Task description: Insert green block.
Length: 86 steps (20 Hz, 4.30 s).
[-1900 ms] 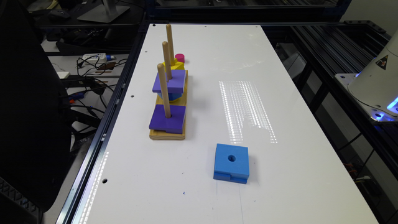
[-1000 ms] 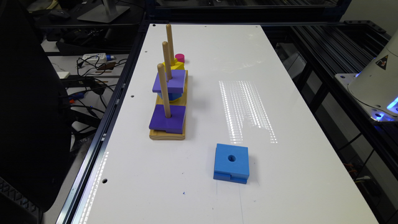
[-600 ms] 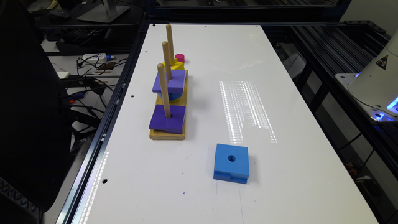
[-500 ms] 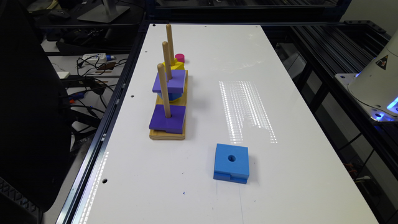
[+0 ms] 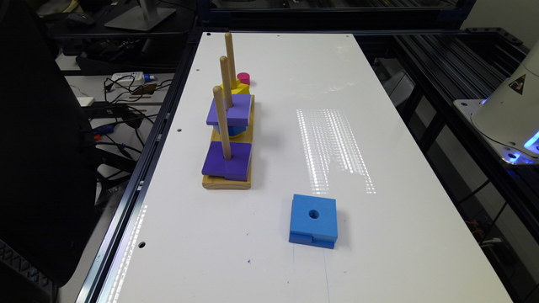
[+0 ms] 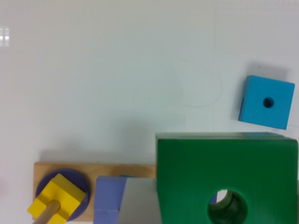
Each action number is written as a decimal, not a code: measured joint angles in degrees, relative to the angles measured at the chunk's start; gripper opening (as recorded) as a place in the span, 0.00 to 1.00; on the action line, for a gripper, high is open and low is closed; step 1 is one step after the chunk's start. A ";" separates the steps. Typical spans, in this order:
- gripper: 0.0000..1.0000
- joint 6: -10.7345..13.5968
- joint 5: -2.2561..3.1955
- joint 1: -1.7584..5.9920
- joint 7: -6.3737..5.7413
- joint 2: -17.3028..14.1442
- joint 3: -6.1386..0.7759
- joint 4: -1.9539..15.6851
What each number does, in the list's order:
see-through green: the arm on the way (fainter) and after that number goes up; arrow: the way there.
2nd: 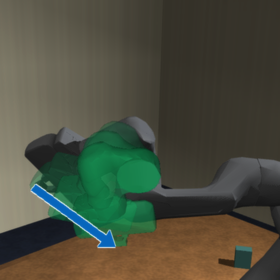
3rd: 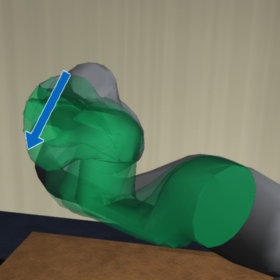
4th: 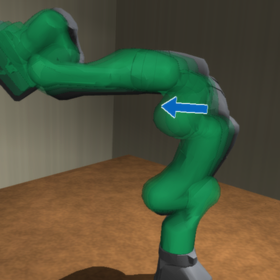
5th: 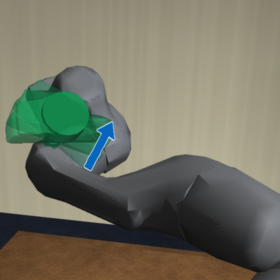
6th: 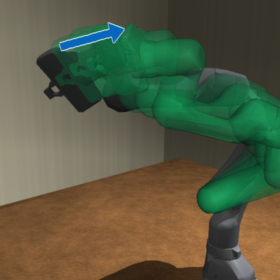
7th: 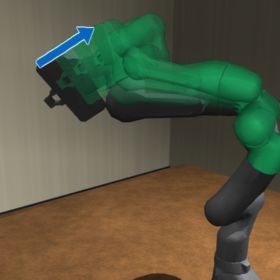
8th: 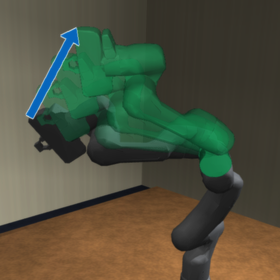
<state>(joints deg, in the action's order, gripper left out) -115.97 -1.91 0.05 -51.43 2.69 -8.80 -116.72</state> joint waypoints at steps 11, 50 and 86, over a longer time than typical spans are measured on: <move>0.00 -5.91 0.17 -0.04 -1.34 -5.19 -1.41 0.07; 0.00 -12.37 2.33 -0.53 -4.49 -17.03 -3.37 5.62; 0.00 -12.37 2.32 0.42 -3.92 -17.00 -3.33 5.52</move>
<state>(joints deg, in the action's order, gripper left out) -128.34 0.42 0.47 -55.35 -14.31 -12.13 -111.20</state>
